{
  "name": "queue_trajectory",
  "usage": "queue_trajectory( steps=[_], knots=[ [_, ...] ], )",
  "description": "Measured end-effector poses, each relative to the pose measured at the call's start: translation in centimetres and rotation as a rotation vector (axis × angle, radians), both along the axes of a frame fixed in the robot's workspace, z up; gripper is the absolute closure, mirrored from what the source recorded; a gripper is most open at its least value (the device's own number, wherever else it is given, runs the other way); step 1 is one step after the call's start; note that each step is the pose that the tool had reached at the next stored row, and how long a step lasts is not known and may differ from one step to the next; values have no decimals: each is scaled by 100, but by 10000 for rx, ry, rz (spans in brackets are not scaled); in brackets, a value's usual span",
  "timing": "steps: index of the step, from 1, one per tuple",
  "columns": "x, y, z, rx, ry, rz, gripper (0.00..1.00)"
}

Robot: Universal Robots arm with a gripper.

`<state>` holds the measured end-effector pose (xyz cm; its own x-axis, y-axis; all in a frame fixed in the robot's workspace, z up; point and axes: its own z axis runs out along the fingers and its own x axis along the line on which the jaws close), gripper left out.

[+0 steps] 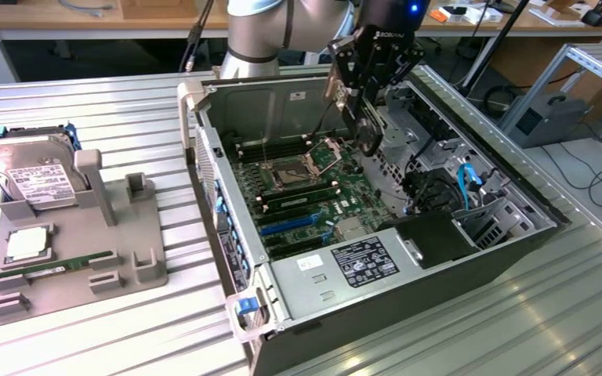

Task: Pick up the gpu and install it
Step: 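Pick up the gpu and move the gpu toward the slot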

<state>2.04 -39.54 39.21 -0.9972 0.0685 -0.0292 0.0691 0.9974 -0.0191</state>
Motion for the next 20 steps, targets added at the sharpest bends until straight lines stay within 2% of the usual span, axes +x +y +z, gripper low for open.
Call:
queue_trajectory(
  steps=[11, 20],
  knots=[
    [0, 0, -100, -3, 0, 35, 73],
    [0, 0, -138, -6, 0, 36, 73]
  ],
)
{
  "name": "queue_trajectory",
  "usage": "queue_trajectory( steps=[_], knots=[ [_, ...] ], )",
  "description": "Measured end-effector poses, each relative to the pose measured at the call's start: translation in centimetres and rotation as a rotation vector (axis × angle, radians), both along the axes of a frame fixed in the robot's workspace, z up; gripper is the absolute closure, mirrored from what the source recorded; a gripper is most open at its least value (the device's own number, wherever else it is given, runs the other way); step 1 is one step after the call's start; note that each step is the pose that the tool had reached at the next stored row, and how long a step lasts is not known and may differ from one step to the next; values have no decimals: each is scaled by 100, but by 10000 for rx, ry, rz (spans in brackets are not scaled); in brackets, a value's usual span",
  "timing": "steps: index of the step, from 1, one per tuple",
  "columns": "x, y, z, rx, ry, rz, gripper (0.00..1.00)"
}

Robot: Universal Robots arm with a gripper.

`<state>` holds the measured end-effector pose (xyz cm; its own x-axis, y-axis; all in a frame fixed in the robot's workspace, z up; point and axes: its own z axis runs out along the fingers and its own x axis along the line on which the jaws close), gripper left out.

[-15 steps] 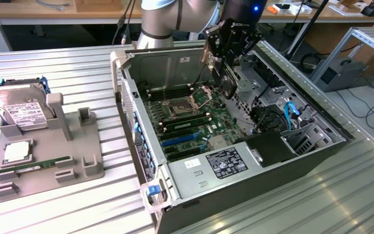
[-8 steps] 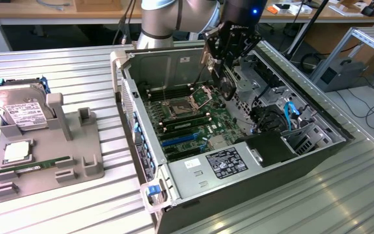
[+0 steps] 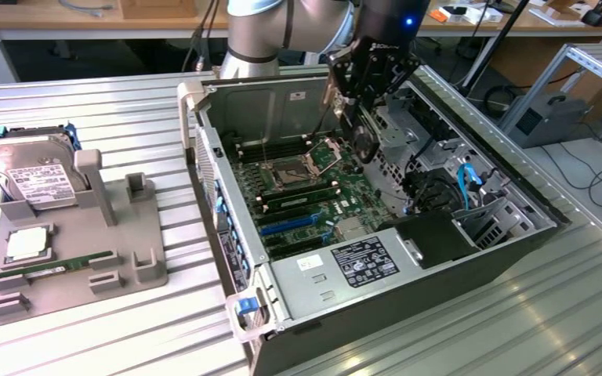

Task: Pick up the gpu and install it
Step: 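Pick up the gpu and move the gpu toward the slot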

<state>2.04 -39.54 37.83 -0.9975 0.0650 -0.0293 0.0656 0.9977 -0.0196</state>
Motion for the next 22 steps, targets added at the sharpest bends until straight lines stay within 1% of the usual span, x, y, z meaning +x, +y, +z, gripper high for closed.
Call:
queue_trajectory(
  steps=[13, 22],
  knots=[
    [0, 0, -60, -23, 0, 0, 73],
    [0, 0, -113, -59, 1, 0, 73]
  ],
)
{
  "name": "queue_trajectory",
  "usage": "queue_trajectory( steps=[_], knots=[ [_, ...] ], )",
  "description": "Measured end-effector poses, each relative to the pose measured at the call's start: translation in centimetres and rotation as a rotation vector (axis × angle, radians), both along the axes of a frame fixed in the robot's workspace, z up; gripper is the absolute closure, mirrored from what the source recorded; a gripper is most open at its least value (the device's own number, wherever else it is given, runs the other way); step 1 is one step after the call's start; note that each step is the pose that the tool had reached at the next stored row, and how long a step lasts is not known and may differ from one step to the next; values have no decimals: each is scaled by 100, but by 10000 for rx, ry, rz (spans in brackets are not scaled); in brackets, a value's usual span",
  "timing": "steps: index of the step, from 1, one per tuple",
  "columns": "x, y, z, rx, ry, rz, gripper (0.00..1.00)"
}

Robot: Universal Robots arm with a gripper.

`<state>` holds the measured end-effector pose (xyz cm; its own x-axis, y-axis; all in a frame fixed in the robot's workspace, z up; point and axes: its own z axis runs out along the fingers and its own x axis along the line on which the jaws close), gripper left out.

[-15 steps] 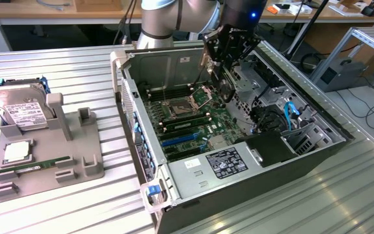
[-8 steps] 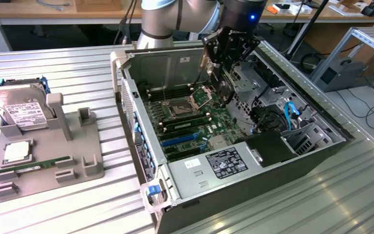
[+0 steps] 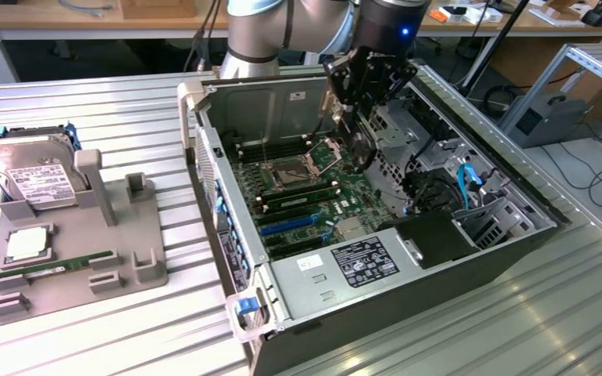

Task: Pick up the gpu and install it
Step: 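Pick up the gpu and move the gpu toward the slot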

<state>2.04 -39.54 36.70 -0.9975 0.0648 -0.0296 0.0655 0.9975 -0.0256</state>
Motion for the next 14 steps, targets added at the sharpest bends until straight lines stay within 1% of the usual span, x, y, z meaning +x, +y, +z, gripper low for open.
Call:
queue_trajectory(
  steps=[4, 11, 14],
  knots=[
    [2, 0, -46, -18, 0, 2, 73],
    [43, 0, -74, -55, 0, 44, 73],
    [49, 0, -77, -55, 0, 48, 73]
  ],
)
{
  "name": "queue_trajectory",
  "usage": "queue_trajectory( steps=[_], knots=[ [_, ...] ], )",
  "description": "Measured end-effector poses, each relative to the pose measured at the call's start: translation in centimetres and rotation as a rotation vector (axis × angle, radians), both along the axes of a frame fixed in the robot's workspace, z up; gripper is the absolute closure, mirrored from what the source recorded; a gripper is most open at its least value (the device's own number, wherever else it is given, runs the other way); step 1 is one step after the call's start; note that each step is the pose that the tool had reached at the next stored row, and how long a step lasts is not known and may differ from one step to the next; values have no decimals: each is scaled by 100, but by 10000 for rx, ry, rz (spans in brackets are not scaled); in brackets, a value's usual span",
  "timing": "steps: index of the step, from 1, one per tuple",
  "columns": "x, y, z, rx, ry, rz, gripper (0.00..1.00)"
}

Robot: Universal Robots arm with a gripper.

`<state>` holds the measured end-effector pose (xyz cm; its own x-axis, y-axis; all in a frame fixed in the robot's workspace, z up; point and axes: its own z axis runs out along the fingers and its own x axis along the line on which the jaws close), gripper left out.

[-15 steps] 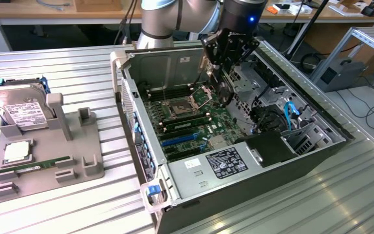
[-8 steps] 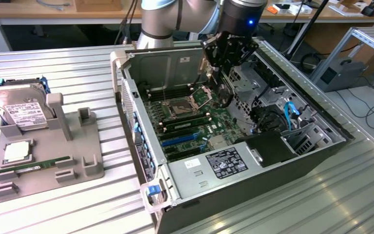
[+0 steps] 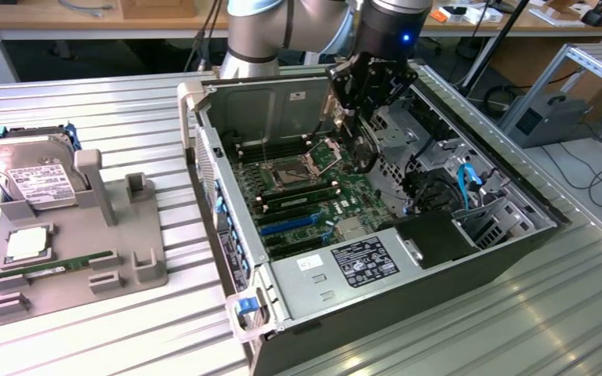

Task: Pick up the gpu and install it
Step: 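Pick up the gpu and move the gpu toward the slot, then insert the gpu into the slot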

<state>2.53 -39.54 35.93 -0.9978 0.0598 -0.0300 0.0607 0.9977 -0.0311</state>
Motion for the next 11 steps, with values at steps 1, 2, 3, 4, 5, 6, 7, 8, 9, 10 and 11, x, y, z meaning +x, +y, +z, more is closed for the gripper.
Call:
queue_trajectory(
  steps=[1, 2, 3, 4, 5, 6, 7, 8, 9, 10, 11],
  knots=[
    [0, 0, 0, 0, 0, 1, 73],
    [0, 0, 0, 0, 0, 1, 73],
    [0, 0, 0, 0, 0, 1, 73],
    [0, 0, 0, 1, 0, 1, 73],
    [0, 0, 0, -1, 0, 1, 73],
    [0, 0, 0, 0, 0, 1, 73],
    [0, 0, 0, 0, 0, 1, 73],
    [0, 0, 0, 0, 0, 1, 73],
    [0, 0, 0, 0, 0, 1, 73],
    [0, 0, 0, 0, 0, 1, 73],
    [0, 0, 0, 1, 0, 1, 73]
  ],
)
